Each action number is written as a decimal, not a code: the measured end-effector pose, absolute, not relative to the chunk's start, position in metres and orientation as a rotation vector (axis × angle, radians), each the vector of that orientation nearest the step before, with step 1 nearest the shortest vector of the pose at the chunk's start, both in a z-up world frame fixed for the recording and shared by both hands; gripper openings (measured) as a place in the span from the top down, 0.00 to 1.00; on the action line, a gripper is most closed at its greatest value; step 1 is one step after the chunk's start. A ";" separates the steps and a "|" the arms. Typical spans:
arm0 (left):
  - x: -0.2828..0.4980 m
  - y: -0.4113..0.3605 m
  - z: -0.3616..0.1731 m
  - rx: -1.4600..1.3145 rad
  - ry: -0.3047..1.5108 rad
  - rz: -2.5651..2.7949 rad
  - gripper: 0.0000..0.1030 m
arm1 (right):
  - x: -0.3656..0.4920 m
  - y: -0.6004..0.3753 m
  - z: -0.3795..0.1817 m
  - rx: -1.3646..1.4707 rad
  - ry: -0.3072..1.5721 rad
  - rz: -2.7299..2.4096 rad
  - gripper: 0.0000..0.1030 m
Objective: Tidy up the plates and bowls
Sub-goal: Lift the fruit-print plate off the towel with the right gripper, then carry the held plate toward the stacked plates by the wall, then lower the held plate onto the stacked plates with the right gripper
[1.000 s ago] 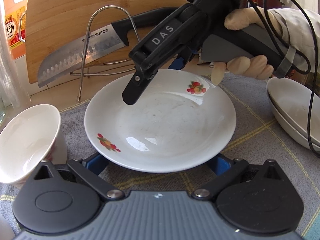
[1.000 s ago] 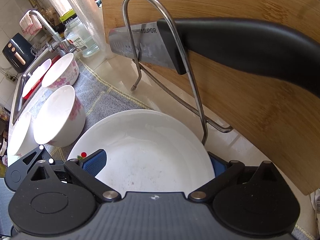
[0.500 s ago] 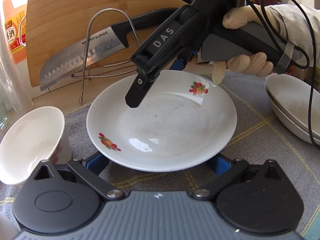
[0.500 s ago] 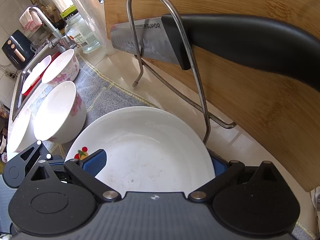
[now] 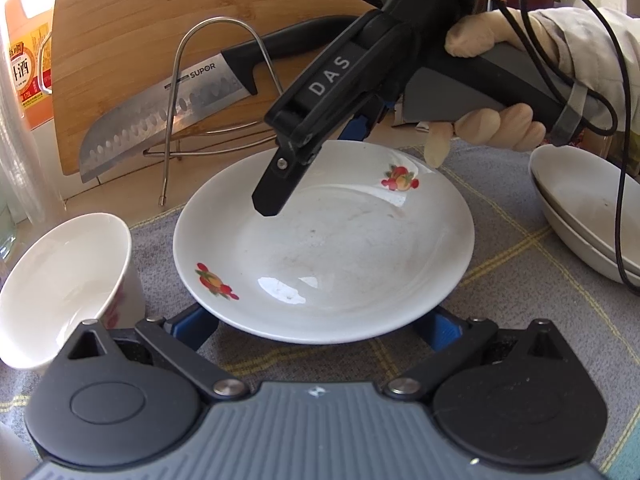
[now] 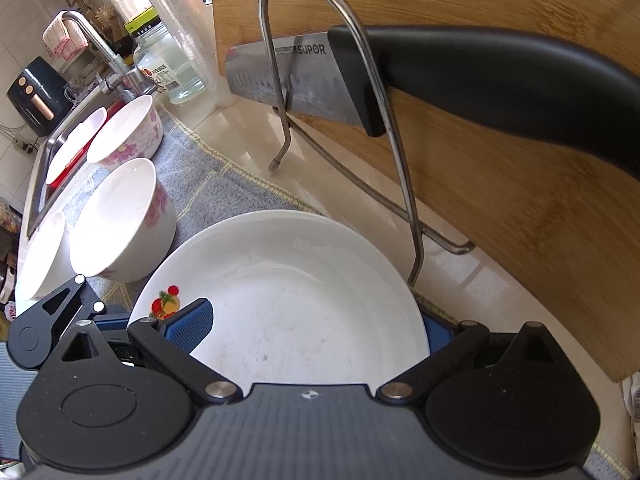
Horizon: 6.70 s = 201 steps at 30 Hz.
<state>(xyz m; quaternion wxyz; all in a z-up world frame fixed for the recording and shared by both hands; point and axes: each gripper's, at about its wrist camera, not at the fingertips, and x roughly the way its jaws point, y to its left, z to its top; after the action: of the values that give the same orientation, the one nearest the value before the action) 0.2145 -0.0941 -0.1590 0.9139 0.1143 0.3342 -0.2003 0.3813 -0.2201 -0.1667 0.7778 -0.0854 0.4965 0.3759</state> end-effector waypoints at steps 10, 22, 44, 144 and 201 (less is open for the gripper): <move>0.213 -0.095 -0.158 0.245 0.690 -0.407 0.00 | 0.381 -0.223 -0.167 -0.171 1.081 0.817 0.00; 0.210 -0.095 -0.160 0.240 0.666 -0.404 0.00 | 0.381 -0.224 -0.167 -0.158 1.063 0.807 0.00; 0.193 -0.095 -0.150 0.255 0.657 -0.421 0.00 | 0.358 -0.239 -0.160 -0.112 1.096 0.822 0.00; 0.149 -0.092 -0.118 0.201 0.670 -0.641 0.01 | 0.303 -0.252 -0.130 -0.193 1.007 0.862 0.00; 0.145 -0.226 -0.122 0.374 0.710 -1.007 0.01 | 0.228 -0.433 -0.145 0.044 0.996 0.453 0.00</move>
<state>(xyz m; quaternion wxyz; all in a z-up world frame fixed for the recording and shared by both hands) 0.1454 -0.2265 -0.1224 0.8000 0.1744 0.3308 -0.4692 0.2276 -0.4327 -0.1449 0.8538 0.0212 0.4735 0.2153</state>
